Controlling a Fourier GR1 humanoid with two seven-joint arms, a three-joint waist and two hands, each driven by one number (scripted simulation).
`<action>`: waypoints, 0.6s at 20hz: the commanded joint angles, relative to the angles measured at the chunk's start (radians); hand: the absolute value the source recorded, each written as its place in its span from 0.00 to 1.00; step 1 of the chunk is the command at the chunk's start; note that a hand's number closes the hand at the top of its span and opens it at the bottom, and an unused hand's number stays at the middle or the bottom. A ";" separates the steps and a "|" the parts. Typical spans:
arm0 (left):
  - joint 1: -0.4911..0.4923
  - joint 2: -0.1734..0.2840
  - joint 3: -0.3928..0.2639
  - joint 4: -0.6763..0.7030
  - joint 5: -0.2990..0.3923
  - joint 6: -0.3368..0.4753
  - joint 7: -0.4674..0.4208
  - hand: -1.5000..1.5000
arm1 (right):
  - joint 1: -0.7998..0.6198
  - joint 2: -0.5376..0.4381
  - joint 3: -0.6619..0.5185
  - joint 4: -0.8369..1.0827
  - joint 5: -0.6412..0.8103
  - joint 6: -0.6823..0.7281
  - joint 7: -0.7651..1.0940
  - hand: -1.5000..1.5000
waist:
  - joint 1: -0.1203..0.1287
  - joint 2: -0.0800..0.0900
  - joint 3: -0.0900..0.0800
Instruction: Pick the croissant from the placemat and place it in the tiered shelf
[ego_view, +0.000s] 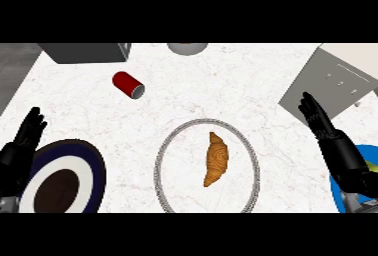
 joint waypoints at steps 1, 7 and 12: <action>-0.047 -0.029 -0.034 -0.008 -0.039 0.002 -0.012 0.50 | 0.034 0.050 -0.009 -0.003 0.042 -0.071 -0.002 0.00 | 0.007 0.036 -0.028; -0.094 -0.099 -0.128 -0.046 -0.032 -0.011 0.042 0.50 | -0.075 0.391 -0.109 -0.153 -0.171 -0.349 0.183 0.00 | -0.054 0.022 0.015; -0.106 -0.123 -0.172 -0.062 -0.052 -0.006 0.067 0.50 | 0.086 0.087 -0.098 0.127 0.378 -0.653 0.244 1.00 | -0.058 0.037 -0.036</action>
